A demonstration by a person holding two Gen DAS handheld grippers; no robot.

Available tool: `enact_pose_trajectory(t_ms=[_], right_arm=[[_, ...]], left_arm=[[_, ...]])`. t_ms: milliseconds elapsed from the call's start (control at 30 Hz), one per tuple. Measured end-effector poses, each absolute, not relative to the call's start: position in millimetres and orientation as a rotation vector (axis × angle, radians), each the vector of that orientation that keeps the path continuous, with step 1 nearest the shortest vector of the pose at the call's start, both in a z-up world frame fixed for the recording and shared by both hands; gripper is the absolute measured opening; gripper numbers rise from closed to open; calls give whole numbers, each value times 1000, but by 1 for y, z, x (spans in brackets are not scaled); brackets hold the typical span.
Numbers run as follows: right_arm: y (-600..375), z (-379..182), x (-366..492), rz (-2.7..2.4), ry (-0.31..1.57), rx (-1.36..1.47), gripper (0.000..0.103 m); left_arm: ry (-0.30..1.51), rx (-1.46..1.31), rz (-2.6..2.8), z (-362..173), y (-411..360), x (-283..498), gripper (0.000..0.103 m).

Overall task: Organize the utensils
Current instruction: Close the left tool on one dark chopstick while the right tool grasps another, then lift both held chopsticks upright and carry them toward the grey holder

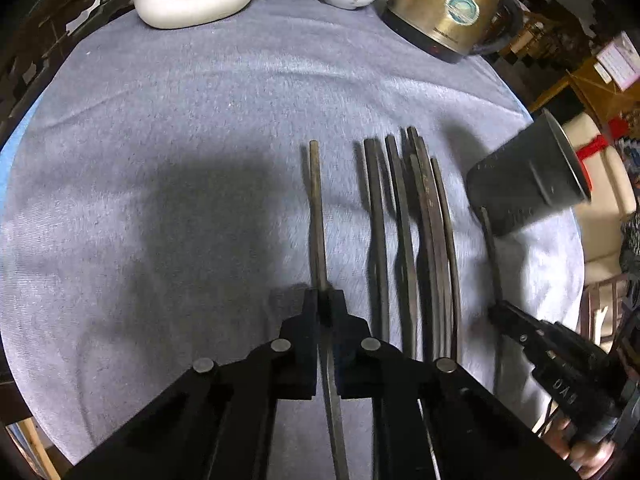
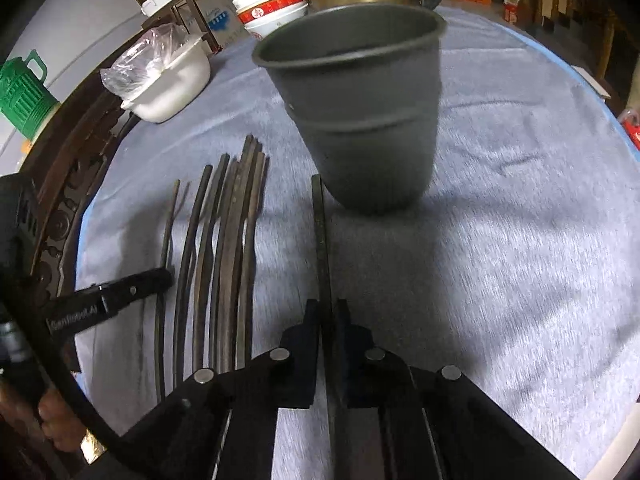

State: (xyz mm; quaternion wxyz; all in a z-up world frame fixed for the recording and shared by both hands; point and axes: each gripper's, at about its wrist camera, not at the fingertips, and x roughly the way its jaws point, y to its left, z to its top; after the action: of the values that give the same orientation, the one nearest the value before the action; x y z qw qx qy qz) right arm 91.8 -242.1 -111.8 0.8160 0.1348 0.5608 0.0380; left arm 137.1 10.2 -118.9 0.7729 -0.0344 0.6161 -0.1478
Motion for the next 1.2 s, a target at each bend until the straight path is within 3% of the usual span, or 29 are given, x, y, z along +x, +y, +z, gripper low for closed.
enact_pose_trajectory(t_ms=[233, 267, 333, 433, 567, 600, 633, 700, 833, 1200], right_arm=[[-247, -105, 79, 110, 1250, 317, 10], [-245, -106, 83, 101, 1258, 300, 11], [-238, -107, 88, 98, 1242, 273, 12], [-228, -107, 100, 65, 1229, 229, 12], [-217, -109, 110, 54, 1182, 185, 12], [-216, -110, 111, 52, 1177, 190, 12], [-214, -110, 113, 59, 1173, 184, 11], [-213, -113, 123, 52, 1181, 148, 8], [-221, -99, 116, 123, 1141, 177, 6], [-229, 13, 68, 325, 786, 267, 6]], left_arm=[[1363, -18, -350, -122, 15, 134, 8], [1371, -17, -345, -121, 15, 139, 11], [1380, -21, -342, -118, 6, 153, 35], [1368, -16, -307, -115, 3, 167, 43], [1367, -45, -287, -116, 3, 183, 38], [1371, -42, -285, -117, 2, 186, 21], [1364, -34, -272, -117, 2, 188, 11], [1360, -48, -265, -118, 6, 195, 6], [1311, -43, -249, -100, 12, 177, 5], [979, -12, -347, 33, -3, 114, 5]])
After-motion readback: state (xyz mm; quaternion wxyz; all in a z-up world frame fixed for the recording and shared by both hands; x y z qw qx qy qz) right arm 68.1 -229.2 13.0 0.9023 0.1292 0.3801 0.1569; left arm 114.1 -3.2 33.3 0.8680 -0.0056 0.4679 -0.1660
